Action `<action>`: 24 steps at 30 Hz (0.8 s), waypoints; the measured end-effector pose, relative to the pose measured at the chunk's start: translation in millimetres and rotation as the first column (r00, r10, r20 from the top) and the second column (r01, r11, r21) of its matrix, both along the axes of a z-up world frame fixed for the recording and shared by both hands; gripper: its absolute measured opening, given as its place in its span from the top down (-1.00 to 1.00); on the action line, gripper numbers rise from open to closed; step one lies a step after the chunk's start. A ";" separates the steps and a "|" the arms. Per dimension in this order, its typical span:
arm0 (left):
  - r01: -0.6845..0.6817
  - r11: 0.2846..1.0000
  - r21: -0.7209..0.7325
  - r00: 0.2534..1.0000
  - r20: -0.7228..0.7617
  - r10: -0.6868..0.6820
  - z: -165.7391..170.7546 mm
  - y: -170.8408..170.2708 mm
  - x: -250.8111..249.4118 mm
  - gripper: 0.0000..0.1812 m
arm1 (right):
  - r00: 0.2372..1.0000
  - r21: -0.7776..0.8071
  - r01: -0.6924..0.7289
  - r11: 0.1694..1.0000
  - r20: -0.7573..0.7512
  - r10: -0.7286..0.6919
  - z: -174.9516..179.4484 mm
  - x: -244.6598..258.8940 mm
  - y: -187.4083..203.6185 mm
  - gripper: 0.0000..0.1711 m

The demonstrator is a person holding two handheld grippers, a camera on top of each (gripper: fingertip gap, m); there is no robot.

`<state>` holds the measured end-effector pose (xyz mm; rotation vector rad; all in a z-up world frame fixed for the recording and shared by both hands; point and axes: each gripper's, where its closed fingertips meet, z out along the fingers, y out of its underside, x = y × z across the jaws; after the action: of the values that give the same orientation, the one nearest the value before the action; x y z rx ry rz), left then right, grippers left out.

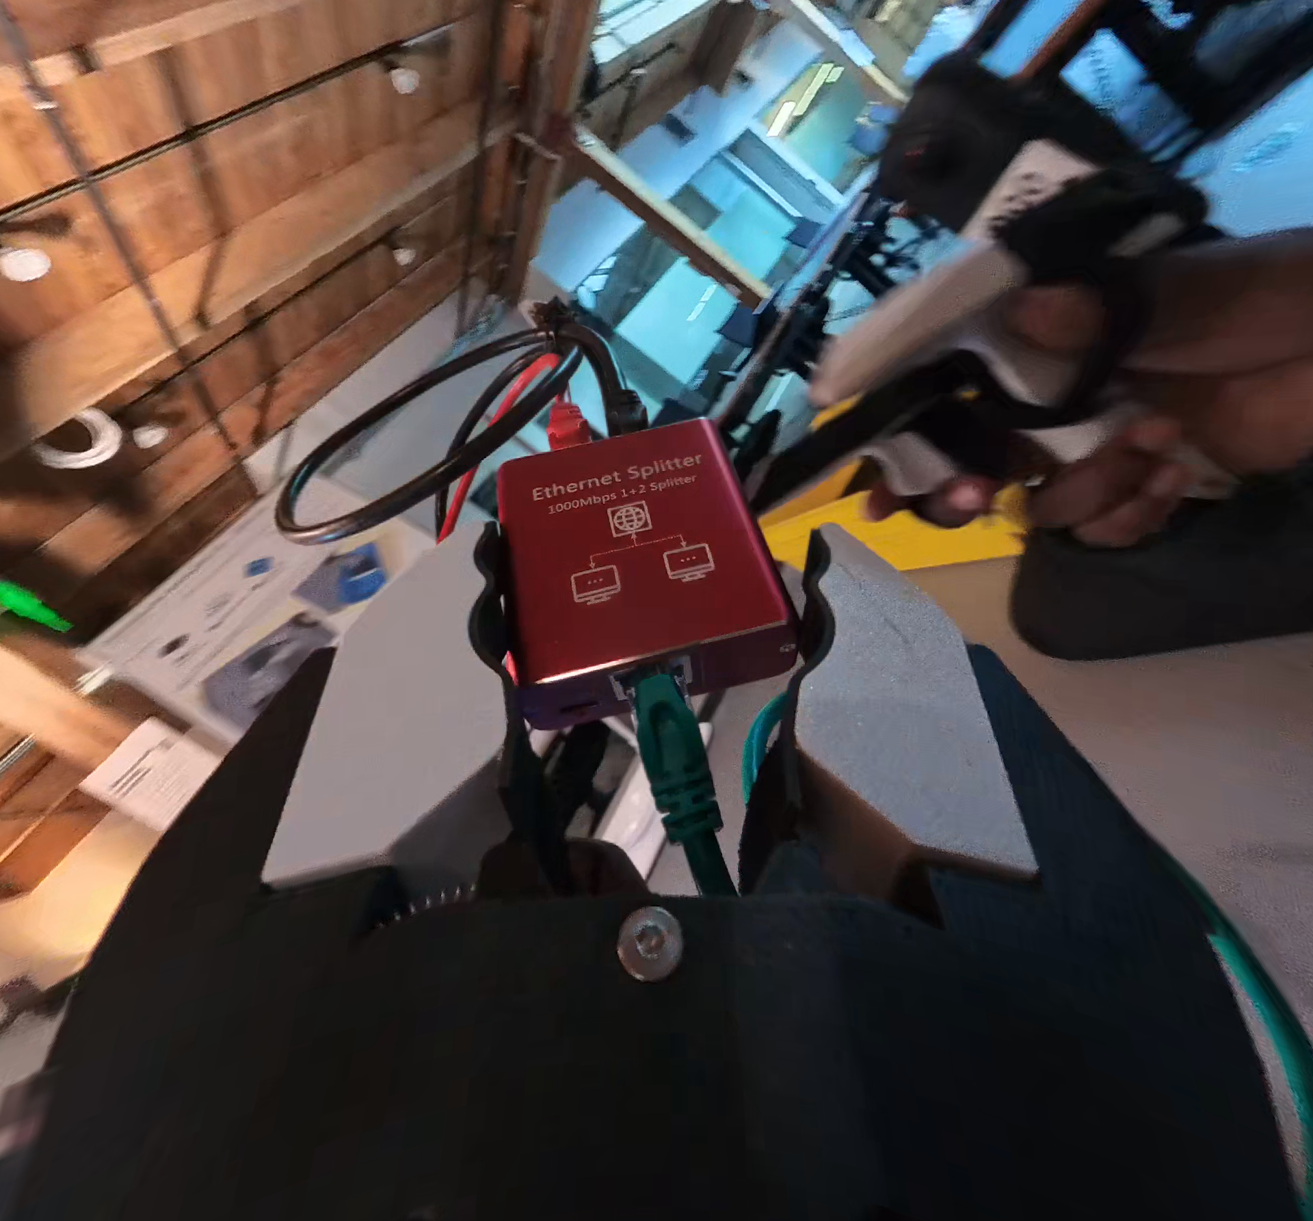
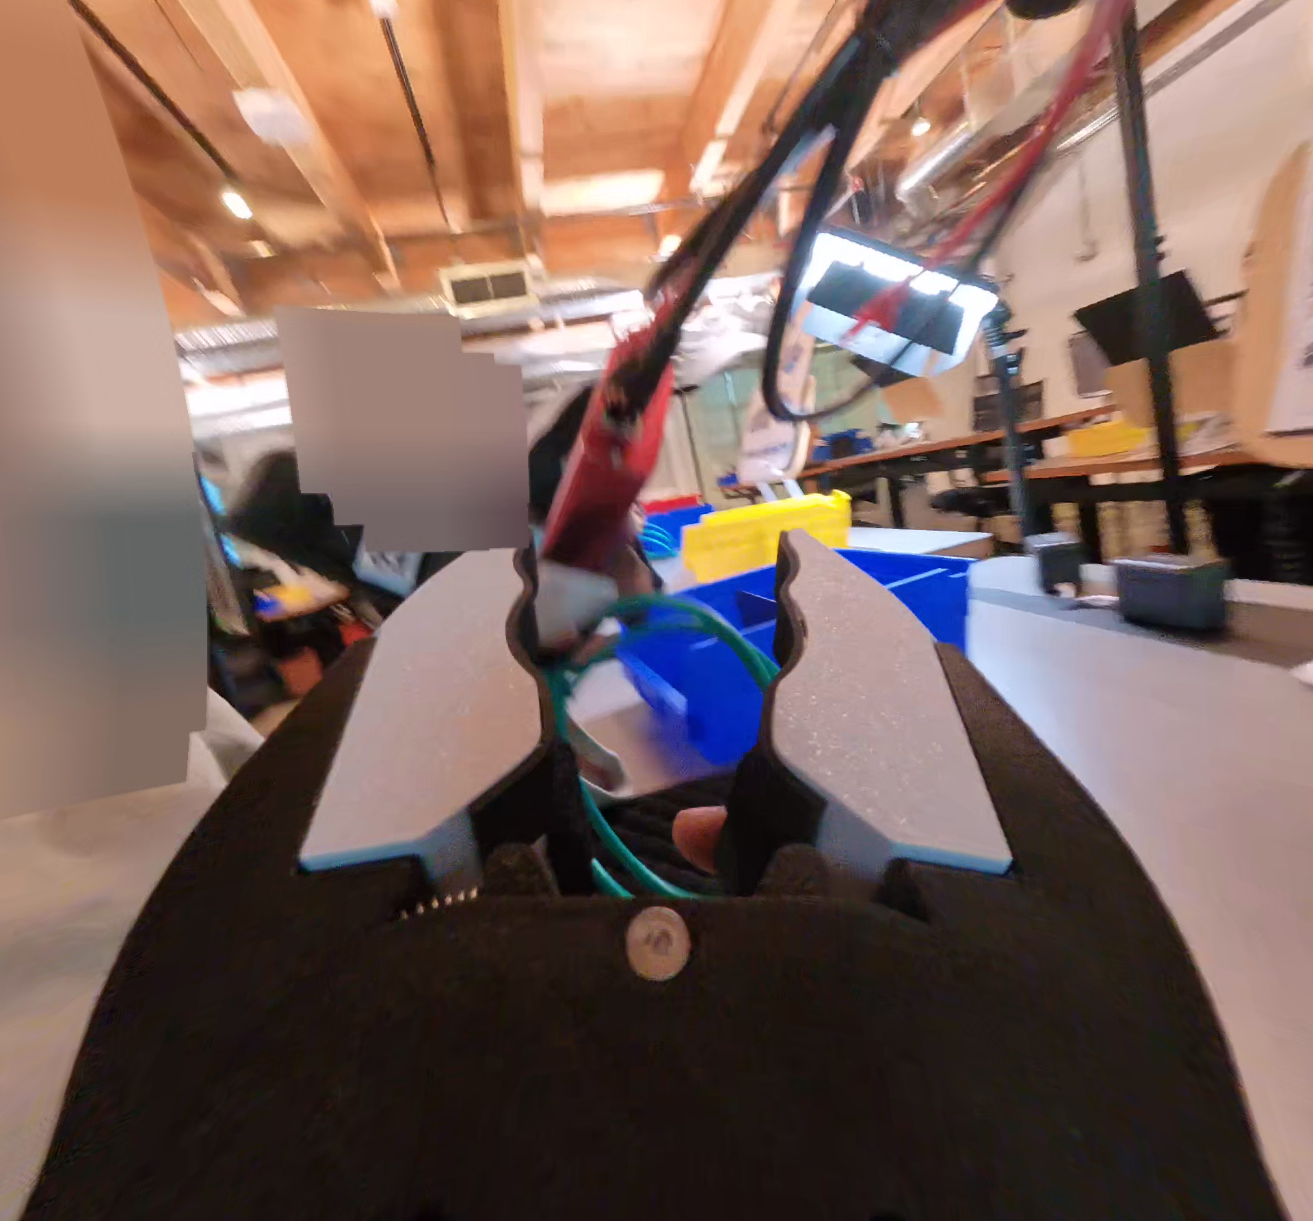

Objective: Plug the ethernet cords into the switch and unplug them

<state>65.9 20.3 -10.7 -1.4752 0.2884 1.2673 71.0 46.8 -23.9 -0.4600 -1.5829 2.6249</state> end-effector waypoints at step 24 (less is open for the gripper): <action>0.043 0.512 0.858 0.476 0.433 -0.766 -47.8 54.0 19.6 0.29 | 0.995 -0.462 0.066 0.884 0.095 -0.025 11.7 -17.0 53.9 0.68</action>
<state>85.5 74.2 -58.5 -0.9208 -0.4275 0.0692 54.0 100.7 -12.3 -0.6269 -0.9209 2.9741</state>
